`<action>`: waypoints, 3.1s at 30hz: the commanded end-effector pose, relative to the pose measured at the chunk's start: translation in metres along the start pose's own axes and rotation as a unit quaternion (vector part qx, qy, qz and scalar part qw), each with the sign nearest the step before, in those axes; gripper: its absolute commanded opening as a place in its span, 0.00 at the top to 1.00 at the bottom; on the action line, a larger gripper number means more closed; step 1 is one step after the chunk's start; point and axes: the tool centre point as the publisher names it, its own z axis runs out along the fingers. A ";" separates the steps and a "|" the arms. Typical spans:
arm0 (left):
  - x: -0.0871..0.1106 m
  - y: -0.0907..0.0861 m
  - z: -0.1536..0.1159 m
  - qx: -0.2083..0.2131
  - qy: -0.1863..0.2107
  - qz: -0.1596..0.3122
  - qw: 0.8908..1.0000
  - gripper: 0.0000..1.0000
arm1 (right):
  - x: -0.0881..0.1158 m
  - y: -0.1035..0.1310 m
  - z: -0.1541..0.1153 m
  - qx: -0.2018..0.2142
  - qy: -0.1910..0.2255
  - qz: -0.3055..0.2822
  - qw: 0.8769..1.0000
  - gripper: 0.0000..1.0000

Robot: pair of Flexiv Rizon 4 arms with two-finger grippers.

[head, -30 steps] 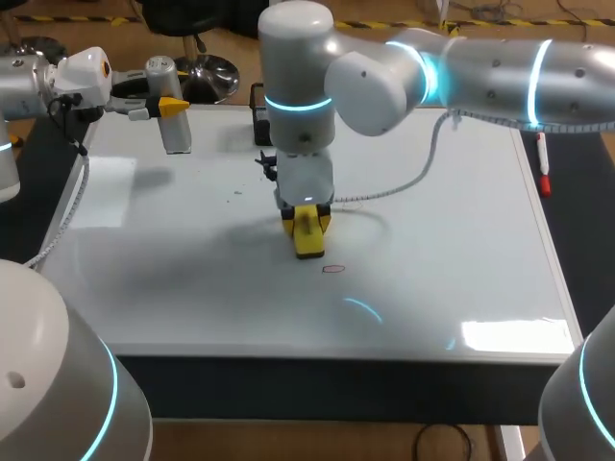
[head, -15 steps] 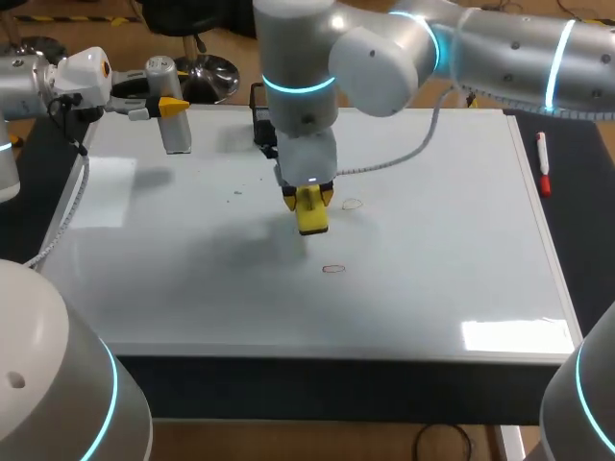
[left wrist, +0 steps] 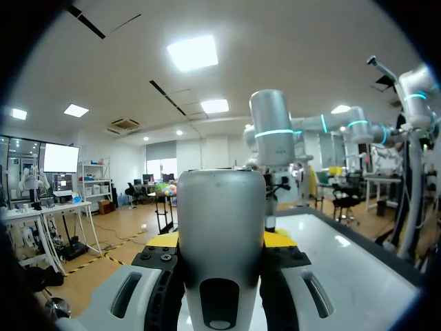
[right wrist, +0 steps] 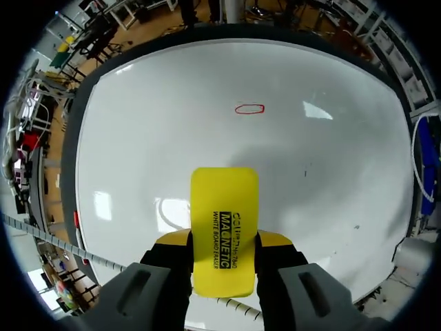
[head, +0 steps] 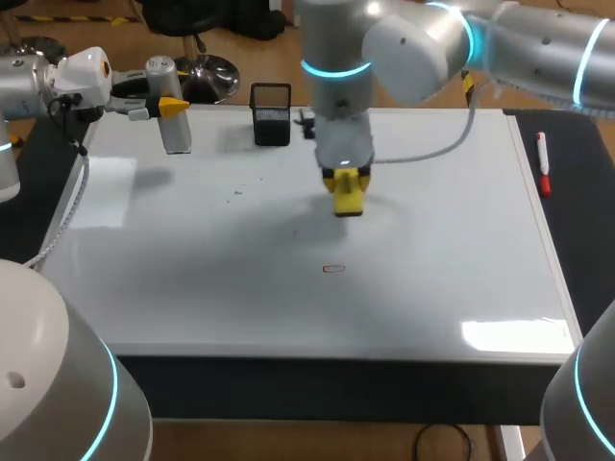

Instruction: Pick up the inspection probe, press it on each red-marked spot on the whiteboard one by one, put down the probe, pick up the eraser, and wipe off all the red marks.

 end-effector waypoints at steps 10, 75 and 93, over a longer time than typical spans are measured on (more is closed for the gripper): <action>0.001 -0.002 0.000 -0.001 -0.001 0.001 1.000 1.00 | 0.094 -0.063 0.022 -0.023 -0.002 0.078 0.997 1.00; 0.001 -0.002 0.000 -0.001 -0.001 0.001 1.000 1.00 | 0.255 -0.132 0.013 -0.018 -0.041 0.276 0.960 1.00; 0.035 -0.013 0.030 0.010 0.021 0.002 1.000 1.00 | 0.255 -0.132 0.013 -0.018 -0.041 0.276 0.960 1.00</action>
